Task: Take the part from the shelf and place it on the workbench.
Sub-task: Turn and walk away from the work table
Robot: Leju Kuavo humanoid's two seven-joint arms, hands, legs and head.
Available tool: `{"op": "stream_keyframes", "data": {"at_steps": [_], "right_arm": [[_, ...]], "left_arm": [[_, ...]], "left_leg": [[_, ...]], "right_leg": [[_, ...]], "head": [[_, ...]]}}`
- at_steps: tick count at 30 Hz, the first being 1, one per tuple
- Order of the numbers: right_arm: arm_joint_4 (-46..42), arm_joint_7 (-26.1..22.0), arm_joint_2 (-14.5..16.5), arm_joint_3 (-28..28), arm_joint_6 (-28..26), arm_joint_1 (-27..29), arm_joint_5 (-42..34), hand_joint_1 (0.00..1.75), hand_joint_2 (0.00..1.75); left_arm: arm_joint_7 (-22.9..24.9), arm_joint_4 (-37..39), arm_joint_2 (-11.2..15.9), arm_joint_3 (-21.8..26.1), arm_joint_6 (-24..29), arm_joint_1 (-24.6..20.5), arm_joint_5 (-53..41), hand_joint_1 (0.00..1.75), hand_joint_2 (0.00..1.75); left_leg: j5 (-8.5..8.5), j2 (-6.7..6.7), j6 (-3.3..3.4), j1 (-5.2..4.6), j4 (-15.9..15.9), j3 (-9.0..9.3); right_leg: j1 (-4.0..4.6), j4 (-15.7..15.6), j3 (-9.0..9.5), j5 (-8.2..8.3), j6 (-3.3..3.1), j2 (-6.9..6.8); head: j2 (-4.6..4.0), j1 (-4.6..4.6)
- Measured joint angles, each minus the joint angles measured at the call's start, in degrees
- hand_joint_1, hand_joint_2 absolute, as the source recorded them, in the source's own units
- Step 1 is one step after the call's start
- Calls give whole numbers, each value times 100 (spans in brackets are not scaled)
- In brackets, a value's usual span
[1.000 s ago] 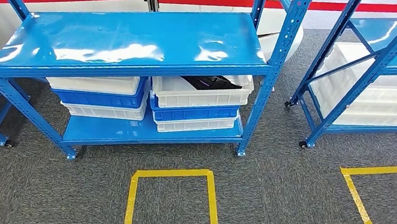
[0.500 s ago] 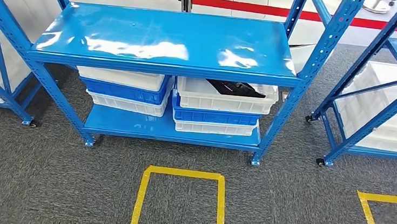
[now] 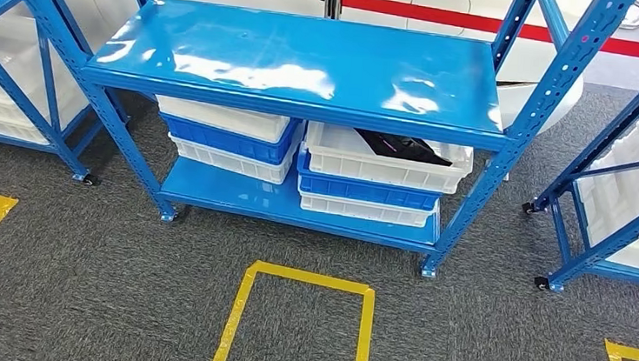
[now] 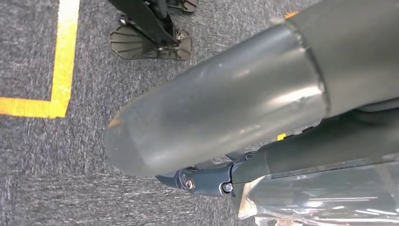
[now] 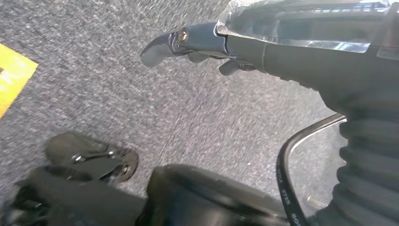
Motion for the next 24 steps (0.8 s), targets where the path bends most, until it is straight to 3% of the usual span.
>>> {"op": "stream_keyframes", "data": {"at_steps": [1,2,3,5,6,7,9,10,24], "right_arm": [[1,4,0,-1,-39,6,-4,0,0],[1,7,-2,-2,-85,15,-15,0,0],[2,8,-5,-3,-128,29,-28,0,0],[2,8,-14,-8,-196,58,-46,0,87],[2,7,-16,-10,-222,68,-50,0,131],[2,7,-16,-11,-242,75,-51,0,131],[2,7,-18,-11,-268,82,-41,0,44],[2,16,-19,-11,-271,85,-29,0,0],[2,143,-25,-12,-180,129,40,0,0]], "left_arm": [[-6,0,2,1,-3,-2,-1,0,0],[-14,0,1,0,-7,-3,-3,0,44],[-20,0,-1,0,-14,-3,-5,0,87],[-28,1,-6,0,-29,-1,-7,0,175],[-28,1,-7,1,-36,1,-5,0,131],[-28,1,-7,4,-38,2,-2,0,87],[-27,1,-6,25,-48,1,4,0,0],[-18,1,-6,39,-69,1,1,0,0],[164,1,-6,77,-199,3,-129,0,0]], "left_leg": [[120,26,40,-18,-356,185],[194,51,59,-36,-626,320],[193,72,29,-50,-741,375],[191,76,-51,-73,-778,388],[187,76,-76,-86,-779,389],[186,76,-63,-103,-778,389],[177,76,-37,-123,-777,389],[174,75,-25,-125,-777,389],[164,74,12,-132,-775,402]], "right_leg": [[20,0,3,-12,3,-12],[41,4,-7,-29,8,-23],[64,8,-26,-42,12,-26],[87,15,-54,-61,12,-26],[87,9,-54,-59,13,-26],[77,2,-53,-56,18,-26],[67,-21,-45,-49,31,-26],[63,-32,-39,-47,35,-26],[38,-59,-15,-37,54,-25]], "head": [[1,4],[1,4],[1,8],[0,11],[0,14],[0,13],[0,11],[0,11],[0,9]]}}
